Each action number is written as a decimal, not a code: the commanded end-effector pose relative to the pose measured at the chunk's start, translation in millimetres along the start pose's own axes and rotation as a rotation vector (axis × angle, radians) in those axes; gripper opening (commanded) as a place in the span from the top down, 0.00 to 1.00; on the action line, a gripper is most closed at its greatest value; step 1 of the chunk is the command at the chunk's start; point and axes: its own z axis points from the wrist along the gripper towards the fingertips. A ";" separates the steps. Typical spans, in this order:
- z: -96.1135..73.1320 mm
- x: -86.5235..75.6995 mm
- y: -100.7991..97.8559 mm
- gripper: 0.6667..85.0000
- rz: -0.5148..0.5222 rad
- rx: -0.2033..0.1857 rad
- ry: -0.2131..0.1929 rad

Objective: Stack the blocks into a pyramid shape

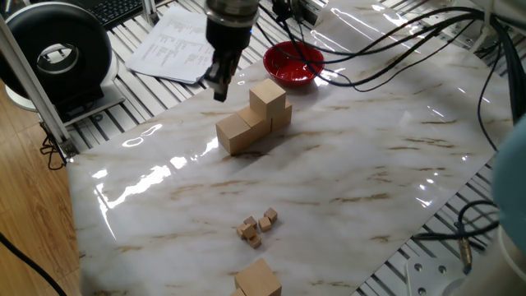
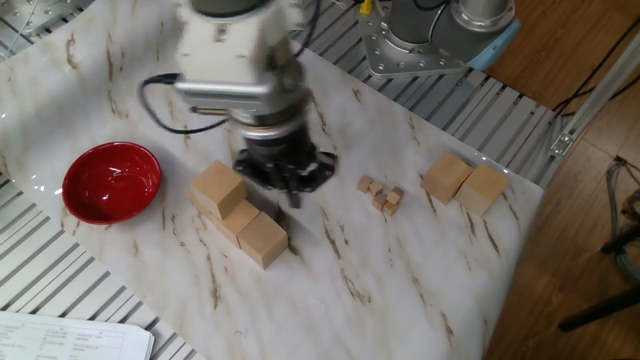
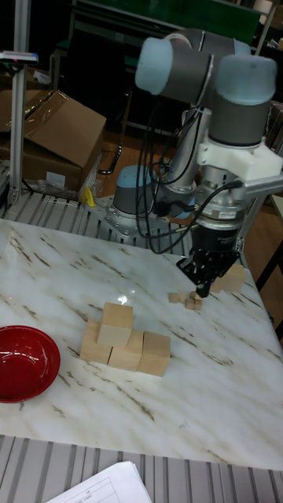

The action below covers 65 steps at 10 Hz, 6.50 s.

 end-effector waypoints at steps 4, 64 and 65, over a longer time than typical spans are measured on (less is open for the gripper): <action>8.6 -8.6 66.1 0.99 0.108 0.084 -0.034; 69.9 133.1 169.4 0.99 -0.135 0.190 -0.147; 69.6 133.8 167.2 0.99 -0.134 0.198 -0.144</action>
